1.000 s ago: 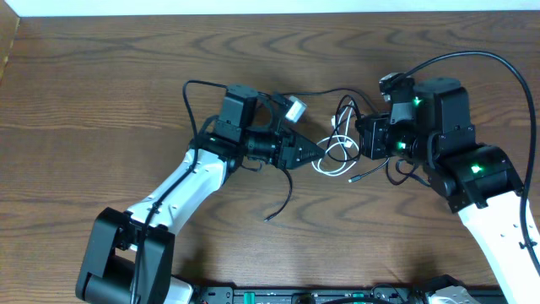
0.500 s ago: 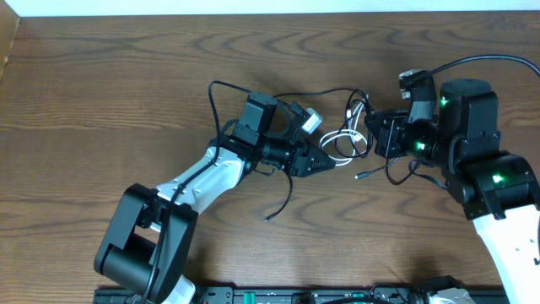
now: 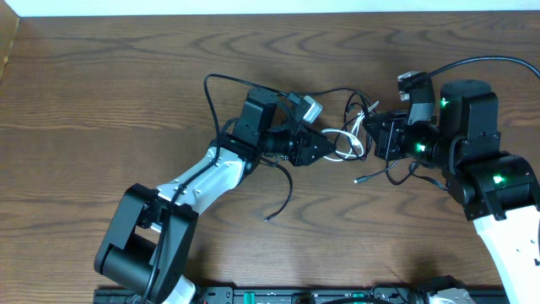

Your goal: Untangle cables

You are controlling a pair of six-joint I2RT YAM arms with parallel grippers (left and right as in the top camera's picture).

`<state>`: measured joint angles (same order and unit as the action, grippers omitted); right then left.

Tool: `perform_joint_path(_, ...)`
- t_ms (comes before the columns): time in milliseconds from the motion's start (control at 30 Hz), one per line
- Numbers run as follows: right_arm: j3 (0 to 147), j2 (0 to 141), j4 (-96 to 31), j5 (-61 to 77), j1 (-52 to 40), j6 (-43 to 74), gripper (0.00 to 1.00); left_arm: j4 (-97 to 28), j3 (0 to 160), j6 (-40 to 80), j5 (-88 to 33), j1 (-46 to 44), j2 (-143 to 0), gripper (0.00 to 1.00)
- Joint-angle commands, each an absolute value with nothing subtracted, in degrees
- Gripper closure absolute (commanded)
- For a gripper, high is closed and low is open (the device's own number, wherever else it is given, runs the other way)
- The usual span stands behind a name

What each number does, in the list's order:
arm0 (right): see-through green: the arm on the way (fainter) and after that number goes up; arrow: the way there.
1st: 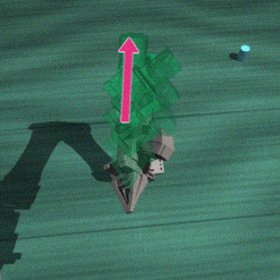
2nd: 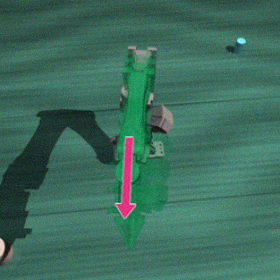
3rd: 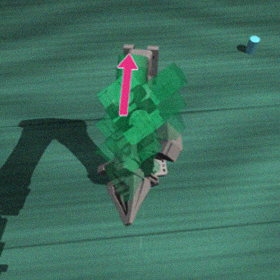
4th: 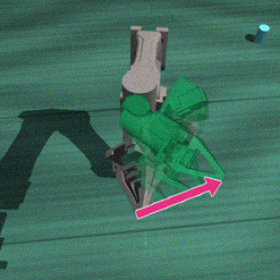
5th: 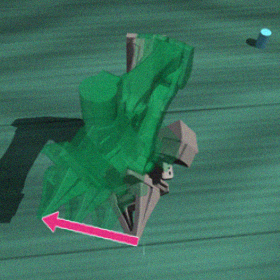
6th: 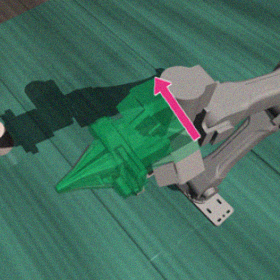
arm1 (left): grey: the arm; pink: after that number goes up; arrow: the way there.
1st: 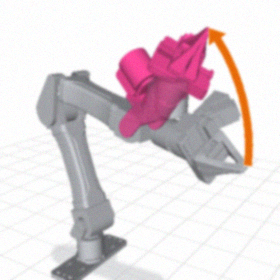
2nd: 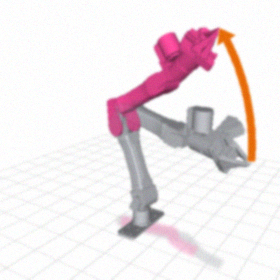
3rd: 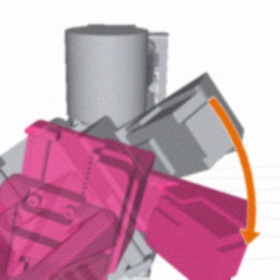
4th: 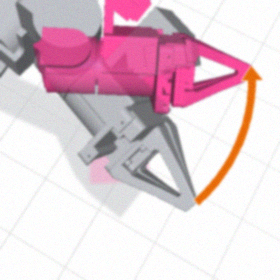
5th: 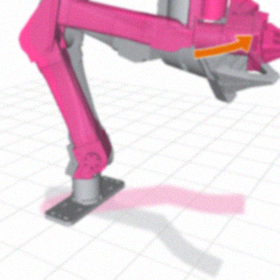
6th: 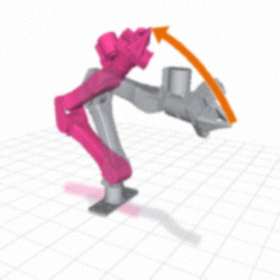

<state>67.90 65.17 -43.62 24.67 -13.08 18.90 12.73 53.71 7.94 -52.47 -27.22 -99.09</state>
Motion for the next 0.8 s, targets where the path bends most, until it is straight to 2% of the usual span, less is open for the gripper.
perform_joint_path(0,69.6,64.4,-43.7,25.1,-12.7,19.2,0.99,13.0,53.6,11.2,-45.0,-27.3,-99.2,0.57)
perform_joint_path(467,69.6,64.4,-44.9,25.3,-12.7,19.0,0.99,13.0,53.6,13.0,-37.9,-27.5,-99.2,0.57)
perform_joint_path(667,69.6,64.4,-44.9,26.6,-12.7,19.1,0.99,15.5,53.6,13.0,-35.9,-31.6,-99.2,0.57)
perform_joint_path(700,69.6,64.3,-44.9,26.6,-12.7,19.1,0.99,15.9,53.6,13.3,-35.0,-32.1,-99.2,0.66)
perform_joint_path(733,69.6,64.3,-45.0,26.6,-12.7,19.1,0.99,16.0,53.6,13.5,-34.7,-32.6,-99.2,0.88)
perform_joint_path(767,69.6,64.3,-45.1,26.5,-12.7,19.1,0.99,15.9,53.6,13.6,-34.7,-32.7,-99.2,0.92)
